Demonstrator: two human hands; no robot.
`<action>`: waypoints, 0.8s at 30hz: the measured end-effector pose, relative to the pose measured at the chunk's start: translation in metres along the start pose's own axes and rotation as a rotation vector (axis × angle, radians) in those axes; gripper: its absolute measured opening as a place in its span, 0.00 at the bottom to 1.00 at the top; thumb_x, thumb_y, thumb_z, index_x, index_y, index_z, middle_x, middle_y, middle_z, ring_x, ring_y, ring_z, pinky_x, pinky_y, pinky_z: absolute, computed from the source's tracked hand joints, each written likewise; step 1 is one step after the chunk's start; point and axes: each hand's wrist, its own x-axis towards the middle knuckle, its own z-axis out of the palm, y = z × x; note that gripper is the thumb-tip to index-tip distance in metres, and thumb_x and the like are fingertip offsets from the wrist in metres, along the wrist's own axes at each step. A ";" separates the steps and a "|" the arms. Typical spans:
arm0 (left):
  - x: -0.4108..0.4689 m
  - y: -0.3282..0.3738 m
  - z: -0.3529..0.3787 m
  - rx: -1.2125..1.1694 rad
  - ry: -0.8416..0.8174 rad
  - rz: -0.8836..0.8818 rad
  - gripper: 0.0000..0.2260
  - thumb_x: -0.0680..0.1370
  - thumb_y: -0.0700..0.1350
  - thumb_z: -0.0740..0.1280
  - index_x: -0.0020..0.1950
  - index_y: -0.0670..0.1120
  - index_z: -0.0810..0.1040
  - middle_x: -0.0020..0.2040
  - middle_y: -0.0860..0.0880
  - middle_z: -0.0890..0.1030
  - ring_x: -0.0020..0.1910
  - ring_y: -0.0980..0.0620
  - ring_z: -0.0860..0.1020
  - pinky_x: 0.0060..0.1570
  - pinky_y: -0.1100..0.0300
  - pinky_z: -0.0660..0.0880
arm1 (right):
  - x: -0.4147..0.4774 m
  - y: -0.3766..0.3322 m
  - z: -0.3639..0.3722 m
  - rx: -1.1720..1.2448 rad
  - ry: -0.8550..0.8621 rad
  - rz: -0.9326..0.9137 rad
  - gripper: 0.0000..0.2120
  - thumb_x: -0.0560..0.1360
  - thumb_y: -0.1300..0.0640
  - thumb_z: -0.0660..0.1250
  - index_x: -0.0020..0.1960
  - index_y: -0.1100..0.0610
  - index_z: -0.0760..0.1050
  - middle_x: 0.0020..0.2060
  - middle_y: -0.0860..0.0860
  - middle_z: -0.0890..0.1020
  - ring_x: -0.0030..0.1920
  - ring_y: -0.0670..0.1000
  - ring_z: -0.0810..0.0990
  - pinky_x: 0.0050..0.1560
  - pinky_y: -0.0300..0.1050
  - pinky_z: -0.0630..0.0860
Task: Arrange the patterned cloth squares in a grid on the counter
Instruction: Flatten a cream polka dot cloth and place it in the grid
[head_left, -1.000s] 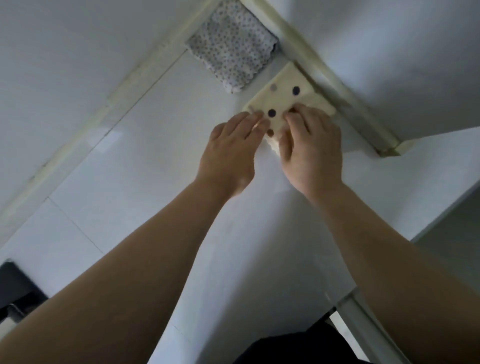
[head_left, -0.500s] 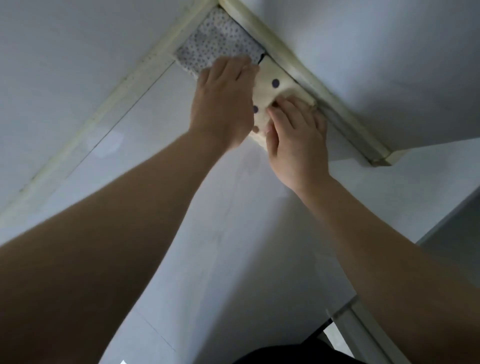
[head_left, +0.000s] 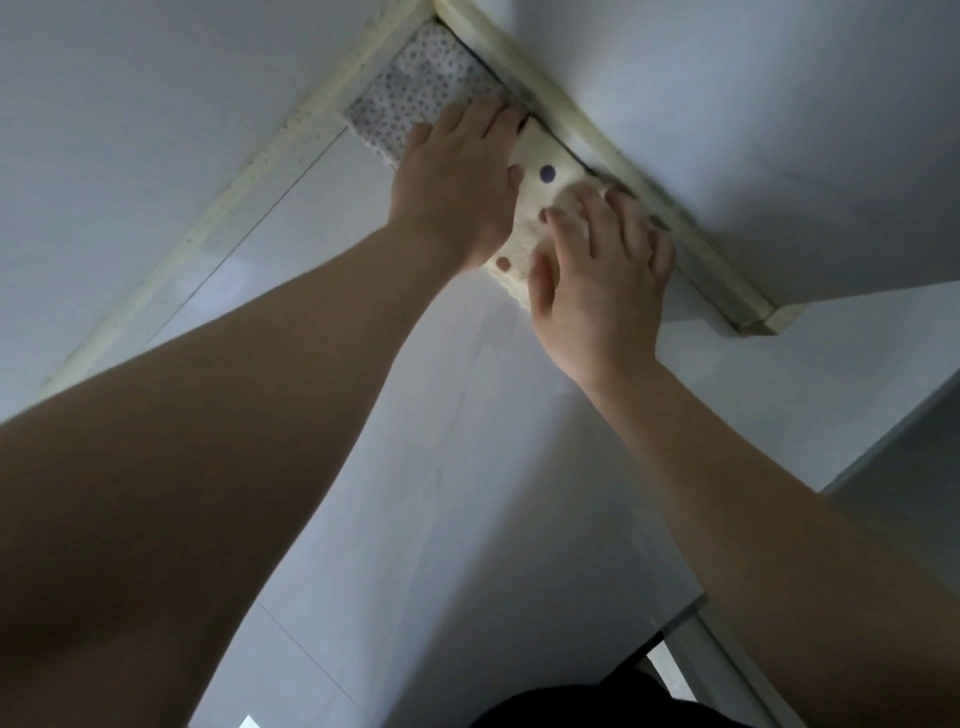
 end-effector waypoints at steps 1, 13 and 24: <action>-0.003 0.000 0.002 -0.008 0.000 0.000 0.24 0.84 0.52 0.55 0.81 0.49 0.60 0.80 0.51 0.62 0.77 0.45 0.62 0.71 0.46 0.63 | -0.002 0.000 -0.001 -0.015 -0.024 0.008 0.19 0.80 0.47 0.60 0.67 0.51 0.76 0.70 0.52 0.76 0.71 0.58 0.72 0.65 0.57 0.64; -0.011 -0.009 0.013 0.162 -0.100 0.132 0.31 0.83 0.52 0.63 0.82 0.58 0.50 0.83 0.49 0.53 0.79 0.40 0.56 0.73 0.40 0.61 | -0.020 0.007 0.001 -0.044 -0.108 0.004 0.28 0.82 0.38 0.53 0.76 0.52 0.68 0.76 0.55 0.69 0.76 0.58 0.66 0.68 0.61 0.64; -0.028 0.001 0.000 0.043 -0.117 0.339 0.28 0.81 0.42 0.59 0.82 0.45 0.58 0.82 0.47 0.58 0.80 0.44 0.58 0.76 0.47 0.56 | -0.026 0.018 0.004 0.023 0.007 -0.026 0.20 0.82 0.49 0.61 0.69 0.57 0.75 0.72 0.56 0.75 0.72 0.58 0.72 0.65 0.57 0.69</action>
